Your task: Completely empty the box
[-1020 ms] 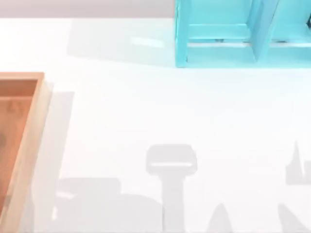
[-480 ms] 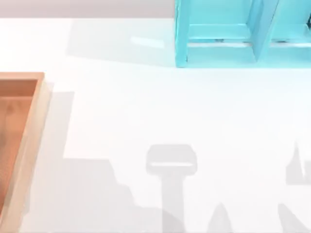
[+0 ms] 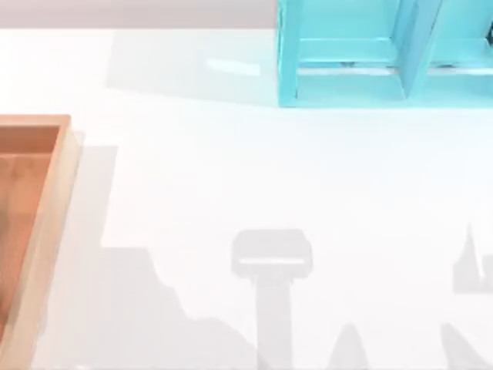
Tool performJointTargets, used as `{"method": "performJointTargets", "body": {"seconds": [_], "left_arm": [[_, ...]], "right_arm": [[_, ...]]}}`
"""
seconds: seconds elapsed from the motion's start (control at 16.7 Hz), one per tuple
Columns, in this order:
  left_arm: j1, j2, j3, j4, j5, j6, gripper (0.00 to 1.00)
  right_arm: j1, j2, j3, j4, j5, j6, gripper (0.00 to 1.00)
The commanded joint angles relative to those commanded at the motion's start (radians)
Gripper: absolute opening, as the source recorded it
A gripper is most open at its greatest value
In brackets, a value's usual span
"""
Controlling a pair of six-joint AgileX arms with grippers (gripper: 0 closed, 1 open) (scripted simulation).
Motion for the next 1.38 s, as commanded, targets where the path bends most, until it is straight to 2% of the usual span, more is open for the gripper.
{"method": "performJointTargets", "body": {"seconds": [0.36,0.72,1.38], "left_arm": [[0.004,0.075,-0.183,0.266,0.000,0.005,1.00],[0.005,0.086,-0.209,0.299,0.000,0.006,1.00],[0.005,0.086,-0.209,0.299,0.000,0.006,0.17]], "right_arm": [[0.000,0.000,0.000,0.000,0.000,0.000,1.00],[0.000,0.000,0.000,0.000,0.000,0.000,1.00],[0.000,0.000,0.000,0.000,0.000,0.000,1.00]]}}
